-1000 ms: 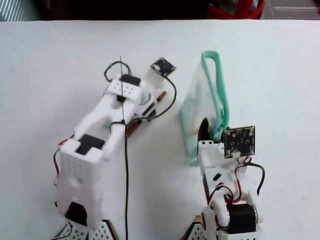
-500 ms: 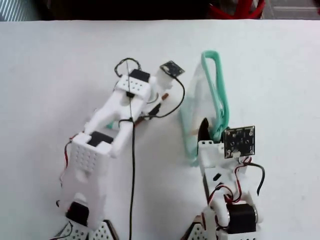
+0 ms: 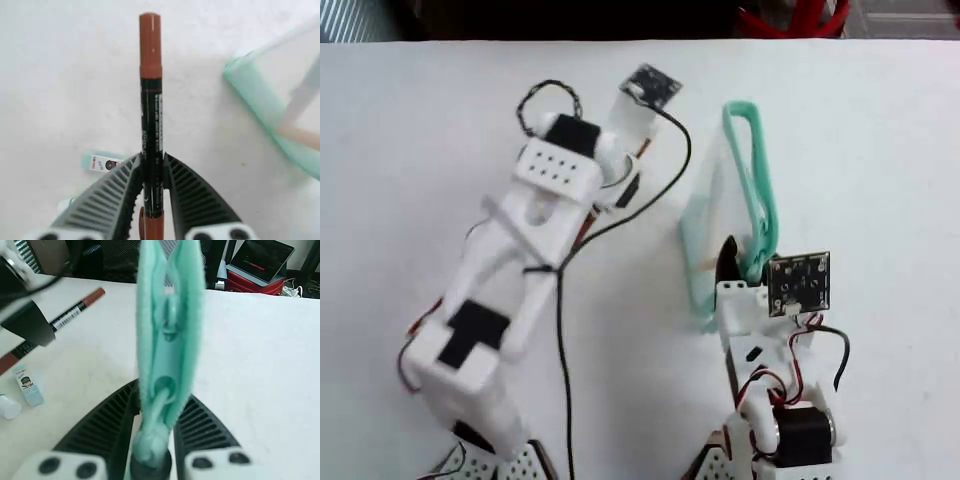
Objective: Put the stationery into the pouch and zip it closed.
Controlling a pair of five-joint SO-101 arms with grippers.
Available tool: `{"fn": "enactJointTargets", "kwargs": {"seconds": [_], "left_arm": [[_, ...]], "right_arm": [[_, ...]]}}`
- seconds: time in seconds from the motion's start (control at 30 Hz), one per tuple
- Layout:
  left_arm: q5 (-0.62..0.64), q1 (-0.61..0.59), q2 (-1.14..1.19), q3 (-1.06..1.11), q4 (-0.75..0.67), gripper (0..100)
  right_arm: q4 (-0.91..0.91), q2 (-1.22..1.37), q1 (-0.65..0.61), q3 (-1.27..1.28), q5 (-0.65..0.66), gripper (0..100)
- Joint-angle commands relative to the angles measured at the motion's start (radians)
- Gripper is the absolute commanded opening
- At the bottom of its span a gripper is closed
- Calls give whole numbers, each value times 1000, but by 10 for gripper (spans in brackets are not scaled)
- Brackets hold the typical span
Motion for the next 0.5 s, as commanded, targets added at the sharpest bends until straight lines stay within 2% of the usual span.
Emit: {"fn": "enactJointTargets", "kwargs": {"seconds": [0.0,0.13,0.27,0.37,0.47], "left_arm": [[97,39,-423,115,-97,30],[155,84,-736,288,-264,30],[238,140,-989,477,-512,33],[290,170,-1102,546,-652,35],[287,219,-1121,548,-689,35]], "right_arm": [[-5,2,-7,6,15,19],[-2,2,-16,6,15,19],[1,2,-73,12,60,19],[13,2,-85,12,68,19],[13,2,-87,12,68,19]]}}
